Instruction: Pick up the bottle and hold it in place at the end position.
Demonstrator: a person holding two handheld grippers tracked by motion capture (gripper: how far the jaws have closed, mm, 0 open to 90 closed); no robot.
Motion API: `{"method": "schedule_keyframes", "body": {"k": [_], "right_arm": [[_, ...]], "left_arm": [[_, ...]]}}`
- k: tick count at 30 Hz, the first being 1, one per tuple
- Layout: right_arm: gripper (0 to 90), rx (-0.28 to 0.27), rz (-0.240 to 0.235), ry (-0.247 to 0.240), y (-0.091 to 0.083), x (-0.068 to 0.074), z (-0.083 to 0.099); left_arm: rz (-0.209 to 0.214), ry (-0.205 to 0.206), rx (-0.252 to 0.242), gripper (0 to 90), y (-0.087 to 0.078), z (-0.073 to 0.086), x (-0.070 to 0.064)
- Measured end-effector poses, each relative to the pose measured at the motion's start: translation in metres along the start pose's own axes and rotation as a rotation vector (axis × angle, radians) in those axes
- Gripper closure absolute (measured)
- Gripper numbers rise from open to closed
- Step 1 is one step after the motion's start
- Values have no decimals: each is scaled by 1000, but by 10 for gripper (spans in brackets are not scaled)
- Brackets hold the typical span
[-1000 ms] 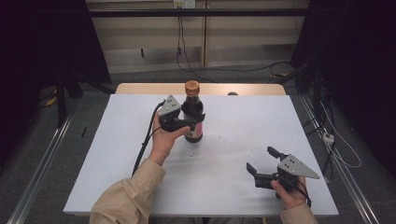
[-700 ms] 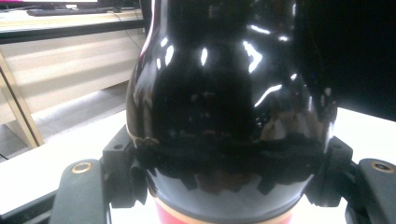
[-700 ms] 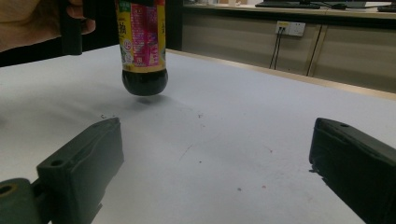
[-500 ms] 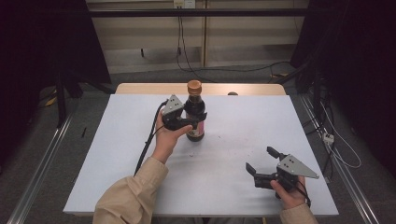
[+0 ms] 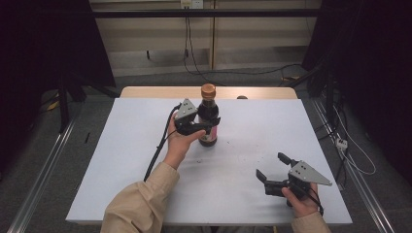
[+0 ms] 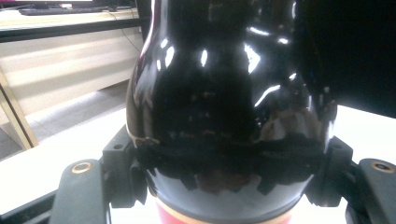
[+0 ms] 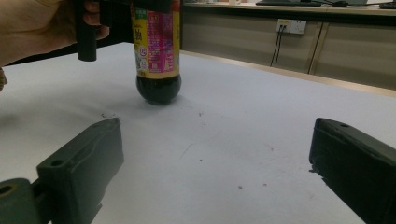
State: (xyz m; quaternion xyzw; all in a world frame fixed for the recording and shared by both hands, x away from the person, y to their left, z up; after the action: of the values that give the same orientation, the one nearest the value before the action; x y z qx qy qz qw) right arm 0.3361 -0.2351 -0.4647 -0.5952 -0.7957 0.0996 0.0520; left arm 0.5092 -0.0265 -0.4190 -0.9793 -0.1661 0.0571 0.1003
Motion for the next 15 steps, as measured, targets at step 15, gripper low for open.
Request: {"method": "schedule_keyframes", "body": {"k": [15], "right_arm": [[24,7,-6,-7,0,2,1]], "left_arm": [[18,30,6,288,3,7,-4]]}}
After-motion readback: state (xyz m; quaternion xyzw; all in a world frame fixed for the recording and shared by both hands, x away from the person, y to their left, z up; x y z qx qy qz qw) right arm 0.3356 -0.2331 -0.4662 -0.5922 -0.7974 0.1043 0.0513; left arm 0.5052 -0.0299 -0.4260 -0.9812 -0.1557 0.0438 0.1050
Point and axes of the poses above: each handheld gripper's, and its own axes: y roughly forward along the jaws, z roughly out of its underside, x roughly to its left, the point moved 8 cm from there along y, roughly forward along the jaws, and after that the axes turned 13 degrees about z, right-handed, at the moved point
